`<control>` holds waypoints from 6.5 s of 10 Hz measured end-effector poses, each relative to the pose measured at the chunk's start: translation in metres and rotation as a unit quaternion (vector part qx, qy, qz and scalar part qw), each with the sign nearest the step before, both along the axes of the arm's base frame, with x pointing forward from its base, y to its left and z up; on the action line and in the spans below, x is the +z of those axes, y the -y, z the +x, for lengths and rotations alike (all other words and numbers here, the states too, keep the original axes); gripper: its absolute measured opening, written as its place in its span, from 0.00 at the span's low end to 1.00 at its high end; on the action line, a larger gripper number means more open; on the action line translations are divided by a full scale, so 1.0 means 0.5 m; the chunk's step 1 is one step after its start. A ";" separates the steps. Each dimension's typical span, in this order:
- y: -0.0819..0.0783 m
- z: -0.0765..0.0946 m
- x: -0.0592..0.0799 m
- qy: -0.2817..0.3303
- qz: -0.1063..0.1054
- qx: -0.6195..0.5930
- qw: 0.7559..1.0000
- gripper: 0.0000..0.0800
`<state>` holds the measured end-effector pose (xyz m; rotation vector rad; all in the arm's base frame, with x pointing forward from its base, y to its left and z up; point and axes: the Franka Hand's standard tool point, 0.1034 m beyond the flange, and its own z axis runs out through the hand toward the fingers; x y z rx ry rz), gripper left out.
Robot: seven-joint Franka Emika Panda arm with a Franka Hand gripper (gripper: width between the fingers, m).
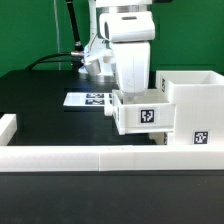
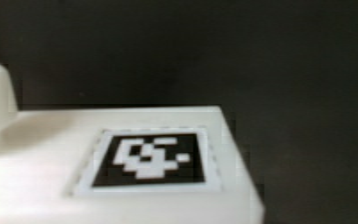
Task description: Assemble drawer
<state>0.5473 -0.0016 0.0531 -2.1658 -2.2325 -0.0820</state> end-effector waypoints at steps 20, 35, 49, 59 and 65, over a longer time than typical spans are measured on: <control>-0.010 0.020 0.074 -0.023 -0.020 -0.010 0.999 0.79; 0.155 0.072 0.019 -0.061 0.136 0.019 0.989 0.81; 0.057 0.113 0.019 -0.019 0.146 0.061 0.987 0.81; 0.028 0.114 0.013 -0.032 0.117 0.017 0.992 0.81; 0.008 0.113 0.006 -0.022 0.110 0.015 0.994 0.81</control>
Offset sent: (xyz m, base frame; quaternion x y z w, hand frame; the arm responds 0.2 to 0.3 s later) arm -0.0053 0.0042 -0.0026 0.0062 0.0001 -0.0087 0.9999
